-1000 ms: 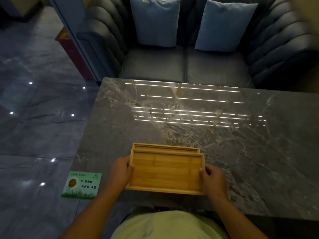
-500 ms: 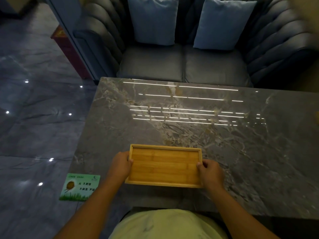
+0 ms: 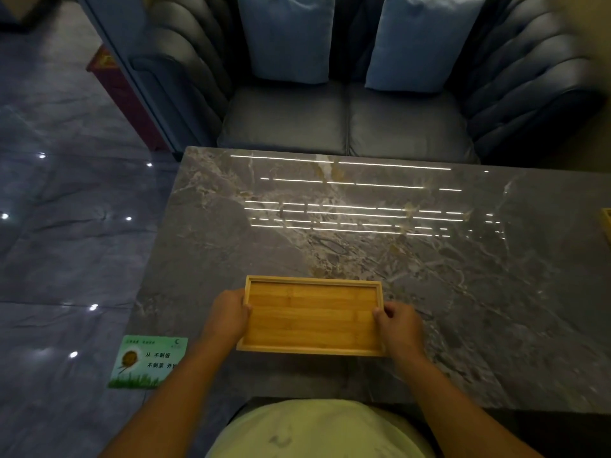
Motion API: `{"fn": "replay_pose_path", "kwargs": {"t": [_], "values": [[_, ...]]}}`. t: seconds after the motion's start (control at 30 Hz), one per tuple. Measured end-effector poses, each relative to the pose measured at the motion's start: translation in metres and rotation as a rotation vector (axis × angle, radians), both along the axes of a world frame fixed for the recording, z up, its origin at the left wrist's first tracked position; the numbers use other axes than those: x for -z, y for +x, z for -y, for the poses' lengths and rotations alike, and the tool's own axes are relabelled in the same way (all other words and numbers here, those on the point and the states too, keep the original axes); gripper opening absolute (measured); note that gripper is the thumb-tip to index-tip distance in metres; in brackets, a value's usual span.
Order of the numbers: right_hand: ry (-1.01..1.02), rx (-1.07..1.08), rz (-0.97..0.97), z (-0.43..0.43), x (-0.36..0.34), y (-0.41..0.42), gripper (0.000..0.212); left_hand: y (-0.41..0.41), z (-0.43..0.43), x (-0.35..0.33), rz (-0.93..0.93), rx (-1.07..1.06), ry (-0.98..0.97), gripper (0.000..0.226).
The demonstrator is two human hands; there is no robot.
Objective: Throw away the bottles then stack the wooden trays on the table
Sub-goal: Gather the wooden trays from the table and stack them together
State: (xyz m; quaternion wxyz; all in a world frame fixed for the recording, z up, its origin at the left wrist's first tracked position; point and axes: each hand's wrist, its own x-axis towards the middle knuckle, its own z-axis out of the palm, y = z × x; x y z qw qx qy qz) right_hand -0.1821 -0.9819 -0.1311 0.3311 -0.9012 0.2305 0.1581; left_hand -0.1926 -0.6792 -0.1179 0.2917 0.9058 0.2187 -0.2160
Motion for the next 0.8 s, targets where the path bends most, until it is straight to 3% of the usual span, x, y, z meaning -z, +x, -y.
{"fn": "replay_pose_path", "kwargs": {"t": [0.6, 0.8], "values": [[-0.083, -0.072, 0.001, 0.004, 0.008, 0.0, 0.026, -0.005, -0.001, 0.009, 0.003, 0.01, 0.036, 0.031], [0.126, -0.035, -0.087, 0.004, 0.012, -0.005, 0.02, -0.013, -0.003, 0.01, -0.032, -0.106, -0.047, 0.03]]}}
